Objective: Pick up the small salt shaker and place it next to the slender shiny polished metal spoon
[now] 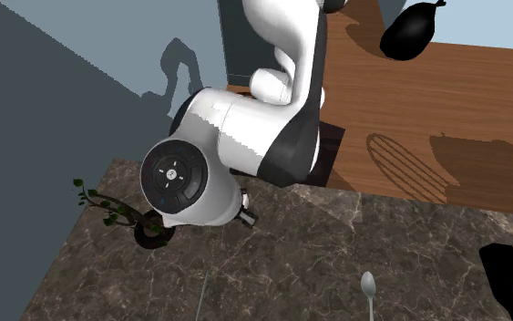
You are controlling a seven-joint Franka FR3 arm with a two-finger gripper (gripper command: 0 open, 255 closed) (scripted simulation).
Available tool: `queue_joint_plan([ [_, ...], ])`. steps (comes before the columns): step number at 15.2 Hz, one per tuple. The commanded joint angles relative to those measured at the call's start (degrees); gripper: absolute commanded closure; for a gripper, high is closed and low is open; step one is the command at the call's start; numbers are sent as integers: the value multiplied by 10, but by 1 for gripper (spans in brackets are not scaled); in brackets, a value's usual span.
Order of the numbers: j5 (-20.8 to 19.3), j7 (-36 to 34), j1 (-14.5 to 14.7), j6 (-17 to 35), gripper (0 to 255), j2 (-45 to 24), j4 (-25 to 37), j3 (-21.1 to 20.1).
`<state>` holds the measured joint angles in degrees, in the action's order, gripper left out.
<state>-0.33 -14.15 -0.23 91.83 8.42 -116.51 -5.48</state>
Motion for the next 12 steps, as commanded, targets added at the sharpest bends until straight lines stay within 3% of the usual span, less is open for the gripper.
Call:
queue_joint_plan([
  [1,7,-26,12,-3,255,-25,28,-15],
  [12,11,-157,78,-42,255,-197,239,-77],
])
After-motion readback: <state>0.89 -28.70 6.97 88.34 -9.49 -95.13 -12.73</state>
